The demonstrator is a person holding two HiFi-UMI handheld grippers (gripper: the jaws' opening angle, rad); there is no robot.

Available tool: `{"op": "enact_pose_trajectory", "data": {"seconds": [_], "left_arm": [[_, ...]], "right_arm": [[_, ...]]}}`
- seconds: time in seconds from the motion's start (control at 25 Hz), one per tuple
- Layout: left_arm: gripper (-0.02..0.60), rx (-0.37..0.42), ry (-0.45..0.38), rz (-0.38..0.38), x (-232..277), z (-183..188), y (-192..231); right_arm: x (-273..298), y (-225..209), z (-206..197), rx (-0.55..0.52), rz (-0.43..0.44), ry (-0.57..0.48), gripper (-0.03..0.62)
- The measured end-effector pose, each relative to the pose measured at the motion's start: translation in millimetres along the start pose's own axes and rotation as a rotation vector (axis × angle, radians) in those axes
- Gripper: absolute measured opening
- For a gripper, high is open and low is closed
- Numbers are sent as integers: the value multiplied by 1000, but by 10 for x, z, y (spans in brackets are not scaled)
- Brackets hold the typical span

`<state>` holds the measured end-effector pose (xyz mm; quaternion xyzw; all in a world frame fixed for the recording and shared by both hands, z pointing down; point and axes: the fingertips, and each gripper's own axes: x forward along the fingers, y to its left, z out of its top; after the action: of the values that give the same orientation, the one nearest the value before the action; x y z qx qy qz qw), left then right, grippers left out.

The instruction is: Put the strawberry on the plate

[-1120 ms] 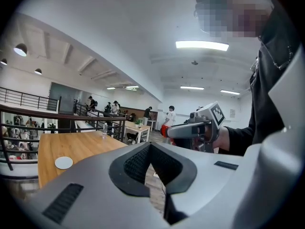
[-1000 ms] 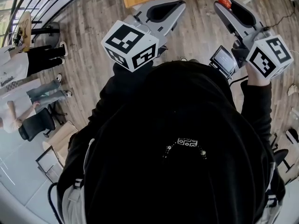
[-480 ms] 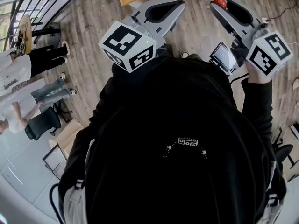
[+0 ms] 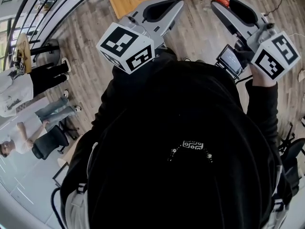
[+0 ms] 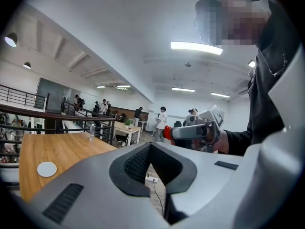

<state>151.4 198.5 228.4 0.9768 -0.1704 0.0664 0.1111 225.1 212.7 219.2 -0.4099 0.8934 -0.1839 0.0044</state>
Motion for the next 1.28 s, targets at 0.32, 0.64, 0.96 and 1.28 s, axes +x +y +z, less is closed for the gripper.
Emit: {"op": "enact_pose_trajectory", "data": {"seconds": [0.32,0.64,0.96,1.28], "left_arm": [[-3,4,15,-101,224,-72,35],[-3,-15,19,-59,267,127,822],[-3,1,11,-75,57,345,1459],[-3,-7,0,-81,52,434,2522]], "right_arm": [[-32,-184,-59,42,-69,-12,152],[643,-480,224,31,-59,-17,152],[1315,-489,435,36,-61,6,152],[2326,-827,627,20,-71,47,152]]}}
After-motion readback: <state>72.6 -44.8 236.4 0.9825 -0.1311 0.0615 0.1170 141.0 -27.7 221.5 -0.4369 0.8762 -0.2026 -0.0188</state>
